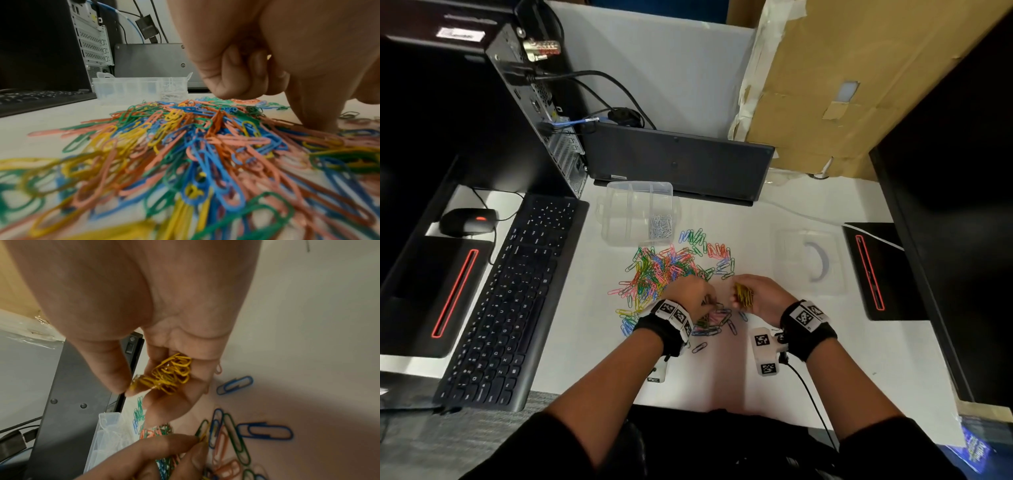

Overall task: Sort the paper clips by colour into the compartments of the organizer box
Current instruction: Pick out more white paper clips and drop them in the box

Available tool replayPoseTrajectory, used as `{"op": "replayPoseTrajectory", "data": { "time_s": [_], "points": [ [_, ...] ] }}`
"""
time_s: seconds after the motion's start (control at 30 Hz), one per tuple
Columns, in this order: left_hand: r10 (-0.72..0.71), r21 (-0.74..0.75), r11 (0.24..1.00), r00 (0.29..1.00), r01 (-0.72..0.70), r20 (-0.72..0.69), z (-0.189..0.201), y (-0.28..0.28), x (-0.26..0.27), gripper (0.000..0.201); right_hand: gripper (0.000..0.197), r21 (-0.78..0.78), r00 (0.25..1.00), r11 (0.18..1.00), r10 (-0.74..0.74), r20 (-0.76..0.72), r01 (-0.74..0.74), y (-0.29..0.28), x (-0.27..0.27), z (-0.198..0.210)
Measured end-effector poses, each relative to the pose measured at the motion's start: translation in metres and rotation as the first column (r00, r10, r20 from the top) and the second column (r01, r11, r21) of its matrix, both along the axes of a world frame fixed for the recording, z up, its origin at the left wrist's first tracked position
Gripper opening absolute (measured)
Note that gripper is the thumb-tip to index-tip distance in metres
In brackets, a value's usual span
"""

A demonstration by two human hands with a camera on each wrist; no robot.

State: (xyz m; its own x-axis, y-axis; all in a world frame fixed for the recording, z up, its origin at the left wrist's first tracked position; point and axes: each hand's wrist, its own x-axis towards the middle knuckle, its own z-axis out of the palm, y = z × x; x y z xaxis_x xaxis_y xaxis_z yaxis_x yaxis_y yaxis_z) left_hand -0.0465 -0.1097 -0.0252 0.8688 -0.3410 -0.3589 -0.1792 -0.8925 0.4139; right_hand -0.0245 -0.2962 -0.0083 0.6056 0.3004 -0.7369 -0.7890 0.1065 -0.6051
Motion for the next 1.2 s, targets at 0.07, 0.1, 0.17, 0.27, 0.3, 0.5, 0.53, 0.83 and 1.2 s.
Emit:
{"op": "replayPoseTrajectory", "data": {
  "time_s": [0.07,0.1,0.17,0.27,0.3,0.5,0.53,0.83,1.2],
  "points": [
    [0.001,0.003,1.0,1.0,-0.001,0.005,-0.001,-0.001,0.003,0.016,0.022,-0.025,1.0,1.0,0.005,-0.01,-0.005,-0.003,0.001,-0.001],
    [-0.003,0.004,1.0,1.0,0.003,0.01,-0.001,-0.001,0.004,0.016,0.026,-0.06,1.0,0.998,0.004,-0.018,-0.005,-0.004,0.001,-0.002],
    [-0.015,0.014,1.0,1.0,0.015,0.008,-0.001,-0.001,0.005,0.015,0.032,-0.162,1.0,0.987,0.017,-0.018,-0.019,-0.006,0.002,-0.004],
    [0.008,-0.042,0.999,1.0,-0.008,-0.01,-0.001,0.002,0.004,0.015,0.035,-0.415,0.98,0.898,0.188,0.06,-0.146,-0.008,0.001,-0.005],
    [0.036,-0.085,0.996,0.999,-0.038,-0.021,-0.002,0.005,0.004,0.015,0.032,-0.526,0.944,0.823,0.312,0.105,-0.214,-0.008,0.0,-0.006],
    [0.21,-0.341,0.907,0.967,-0.248,-0.145,0.002,0.024,0.001,0.008,0.019,-0.729,0.707,0.646,0.624,0.332,-0.228,0.006,-0.005,-0.006],
    [0.204,-0.355,0.901,0.966,-0.249,-0.16,0.002,0.027,0.001,0.008,0.018,-0.708,0.704,0.669,0.616,0.355,-0.228,0.009,-0.004,-0.004],
    [0.207,-0.392,0.875,0.952,-0.284,-0.226,-0.003,0.028,-0.009,0.019,0.007,-0.642,0.682,0.727,0.599,0.42,-0.243,0.028,0.0,-0.013],
    [0.643,-0.412,0.628,0.738,-0.661,-0.204,0.026,0.101,0.045,0.012,0.035,-0.071,0.989,0.989,0.135,0.053,-0.131,0.072,0.046,0.021]
  ]
}}
